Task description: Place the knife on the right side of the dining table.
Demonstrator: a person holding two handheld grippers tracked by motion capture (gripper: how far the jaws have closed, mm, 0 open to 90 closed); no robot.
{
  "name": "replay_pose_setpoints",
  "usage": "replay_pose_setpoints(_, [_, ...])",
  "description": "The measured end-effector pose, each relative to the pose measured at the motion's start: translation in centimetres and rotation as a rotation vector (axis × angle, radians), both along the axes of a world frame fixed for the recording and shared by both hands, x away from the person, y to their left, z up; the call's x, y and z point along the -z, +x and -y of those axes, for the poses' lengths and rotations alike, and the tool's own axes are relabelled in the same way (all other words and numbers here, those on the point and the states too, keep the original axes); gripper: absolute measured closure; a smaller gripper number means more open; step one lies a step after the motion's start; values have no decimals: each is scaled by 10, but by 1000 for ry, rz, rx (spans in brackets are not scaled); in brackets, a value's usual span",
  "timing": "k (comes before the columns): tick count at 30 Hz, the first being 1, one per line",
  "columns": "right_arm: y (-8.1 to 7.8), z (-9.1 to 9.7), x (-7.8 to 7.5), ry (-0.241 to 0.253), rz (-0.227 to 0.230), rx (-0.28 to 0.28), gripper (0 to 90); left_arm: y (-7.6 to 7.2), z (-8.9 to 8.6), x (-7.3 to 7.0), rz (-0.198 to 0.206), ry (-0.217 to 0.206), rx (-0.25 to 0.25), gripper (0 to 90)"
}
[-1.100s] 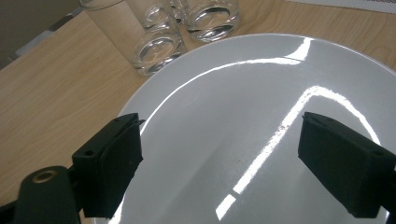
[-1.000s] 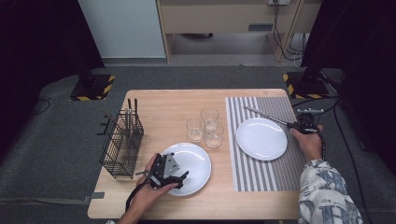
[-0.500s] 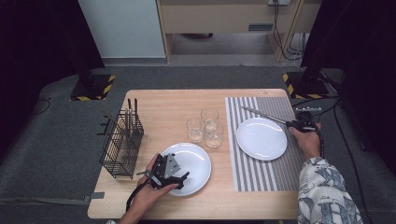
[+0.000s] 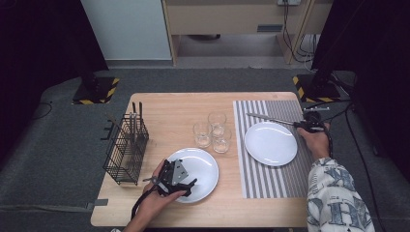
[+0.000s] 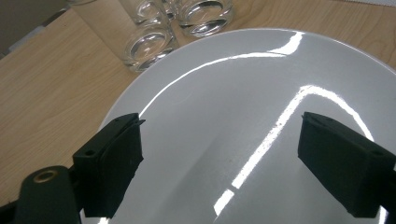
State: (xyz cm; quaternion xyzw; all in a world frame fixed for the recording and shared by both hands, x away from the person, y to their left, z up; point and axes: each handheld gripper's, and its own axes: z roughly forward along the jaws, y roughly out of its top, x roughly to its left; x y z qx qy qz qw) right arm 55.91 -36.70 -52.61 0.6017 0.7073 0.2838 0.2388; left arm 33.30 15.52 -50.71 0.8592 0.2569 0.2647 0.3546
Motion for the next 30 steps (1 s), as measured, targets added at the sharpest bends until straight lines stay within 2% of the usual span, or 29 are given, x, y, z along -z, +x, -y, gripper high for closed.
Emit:
replay_pose_setpoints(12, [13, -6, 1, -19, 6, -1, 649, 1, 0, 2, -6, 5, -8, 131])
replay_pose_setpoints(16, [13, -9, 1, -10, 8, 13, 638, 0, 1, 3, -7, 8, -7, 132])
replay_pose_setpoints(17, [13, -8, 1, -24, 18, 13, 642, 0, 0, 3, -6, 9, -8, 132])
replay_pose_setpoints(22, [9, -8, -2, -17, 33, 0, 703, 0, -1, 2, -5, 7, -14, 132])
replay_pose_setpoints(30, [3, -9, -3, -4, 24, -22, 772, -1, -1, 1, 2, 7, -12, 132])
